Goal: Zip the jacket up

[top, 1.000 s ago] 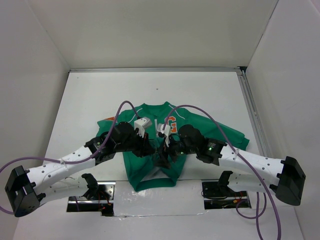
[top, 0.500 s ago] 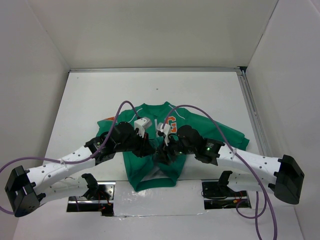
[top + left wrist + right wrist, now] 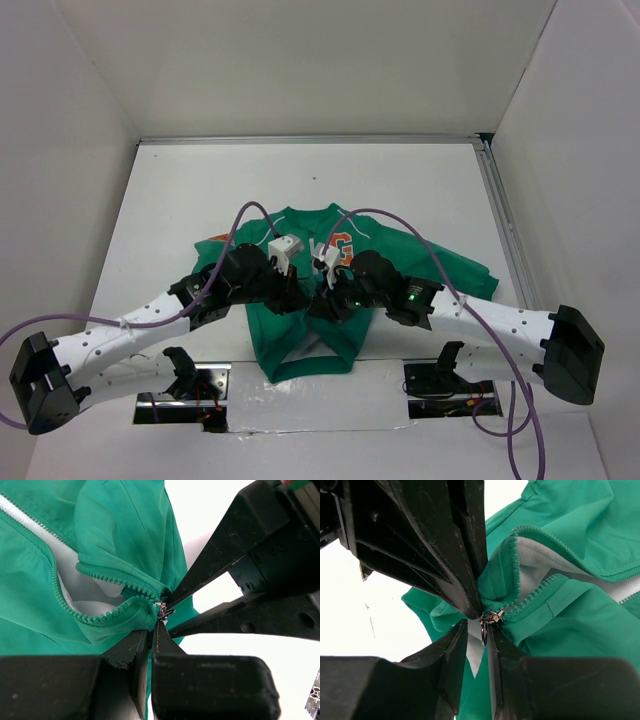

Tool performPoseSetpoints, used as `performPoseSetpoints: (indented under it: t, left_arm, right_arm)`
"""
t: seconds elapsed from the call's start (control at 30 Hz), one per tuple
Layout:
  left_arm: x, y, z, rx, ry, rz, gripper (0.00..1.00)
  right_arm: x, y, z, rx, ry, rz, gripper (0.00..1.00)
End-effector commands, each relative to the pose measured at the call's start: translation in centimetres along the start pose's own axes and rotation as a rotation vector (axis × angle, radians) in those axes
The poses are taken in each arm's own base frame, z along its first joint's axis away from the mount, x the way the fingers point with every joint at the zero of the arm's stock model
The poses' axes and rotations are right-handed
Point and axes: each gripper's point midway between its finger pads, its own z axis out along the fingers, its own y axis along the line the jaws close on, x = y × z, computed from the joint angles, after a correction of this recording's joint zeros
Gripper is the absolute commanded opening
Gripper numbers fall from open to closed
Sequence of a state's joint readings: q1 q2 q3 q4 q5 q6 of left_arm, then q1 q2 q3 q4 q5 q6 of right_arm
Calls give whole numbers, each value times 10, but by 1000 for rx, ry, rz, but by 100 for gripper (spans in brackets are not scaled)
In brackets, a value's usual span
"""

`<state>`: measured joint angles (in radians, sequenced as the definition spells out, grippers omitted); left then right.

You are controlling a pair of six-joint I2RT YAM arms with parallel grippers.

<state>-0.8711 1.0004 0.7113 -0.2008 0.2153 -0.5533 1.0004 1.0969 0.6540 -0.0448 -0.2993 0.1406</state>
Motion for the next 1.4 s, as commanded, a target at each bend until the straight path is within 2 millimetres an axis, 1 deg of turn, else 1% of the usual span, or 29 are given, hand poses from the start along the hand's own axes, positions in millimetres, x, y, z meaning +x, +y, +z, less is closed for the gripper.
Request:
performPoseSetpoints:
  t: [0.0, 0.03, 0.1, 0.23, 0.27, 0.3, 0.33, 0.4, 0.43, 0.5, 0.53, 0.6, 0.63, 0.67, 0.7, 0.73, 0.77, 0.8, 0.83, 0.87, 0.9, 0.93, 1.0, 1.03, 1.07, 1.1, 1.17, 1.27, 1.37]
  left_arm:
    - [-29, -25, -10, 89, -98, 43, 0]
    - [-29, -25, -10, 92, -96, 45, 0]
    - [-29, -26, -11, 95, -96, 47, 0]
    - [-26, -25, -9, 97, -87, 45, 0]
    - [-26, -25, -9, 94, -85, 44, 0]
    - [-25, -24, -7, 91, -78, 42, 0]
    - [-24, -24, -7, 92, -76, 42, 0]
    - [-24, -22, -5, 86, -73, 43, 0]
    - [-23, -20, -4, 77, -69, 39, 0]
    - [-22, -15, -2, 48, -66, 31, 0]
    - [-21, -13, -1, 40, -62, 27, 0]
    - [-18, -9, 0, 27, -50, 25, 0]
    - [-15, -7, 1, 17, -44, 19, 0]
    - [-12, -4, 2, 9, -36, 14, 0]
    - [-11, -4, 4, 9, -29, 12, 0]
    - [-7, -2, 5, 6, -21, 11, 0]
    - [-5, -2, 5, 11, -13, 10, 0]
    - [-5, -3, 6, 12, -16, 9, 0]
    - [-2, -2, 6, 18, -8, 10, 0]
    - [0, -3, 5, 23, -7, 12, 0]
    - [2, -2, 5, 22, -1, 9, 0]
    - [5, 0, 4, 17, 2, 5, 0]
    - [9, 2, 3, 8, 12, -5, 0]
    - [11, 2, 3, 12, 18, -4, 0]
    - [13, 1, 3, 24, 22, -4, 0]
    - [14, 0, 3, 30, 26, -4, 0]
    - [20, 0, 4, 37, 41, -4, 0]
    - [28, 4, 7, 10, 73, -21, 0]
    - [34, 8, 11, -16, 96, -31, 0]
  right_arm:
    - [-29, -2, -1, 17, -114, -23, 28]
    - [-30, -2, -1, 21, -121, -14, 28]
    - [-33, -4, -2, 34, -139, -11, 20]
    - [-36, -3, -4, 37, -166, 6, 19]
    - [-37, -3, -5, 36, -171, 5, 11]
    - [-38, -3, -5, 39, -177, 10, 7]
    - [-38, -3, -6, 39, -179, 16, 0]
    - [-38, 0, -8, 25, -178, 16, 0]
    - [-39, 5, -9, 3, -175, 15, 0]
    - [-36, 8, -11, -9, -158, 36, 0]
    - [-40, 11, -12, -15, -158, 45, 0]
    - [-32, 16, -15, -33, -106, 87, 0]
    - [-39, 22, -17, -58, -103, 111, 0]
    - [-31, 29, -17, -94, -51, 137, 0]
    - [-30, 34, -17, -112, -28, 174, 0]
    - [-38, 37, -19, -127, -19, 190, 0]
    - [-36, 38, -19, -127, 16, 229, 0]
    - [-34, 37, -18, -122, 28, 236, 0]
    - [-33, 34, -18, -115, 36, 244, 0]
    - [-35, 30, -18, -96, 26, 256, 0]
    - [-37, 31, -20, -108, 23, 263, 0]
    - [-45, 27, -24, -106, -13, 276, 0]
    - [-50, 26, -30, -132, -31, 331, 0]
    - [-55, 22, -34, -128, -49, 360, 0]
    - [-60, 10, -37, -109, -71, 400, 0]
    - [-57, 10, -39, -135, -62, 451, 0]
    - [-60, 1, -42, -133, -73, 485, 0]
    - [-65, 1, -44, -180, -79, 521, 0]
    - [-69, 9, -43, -250, -75, 513, 0]
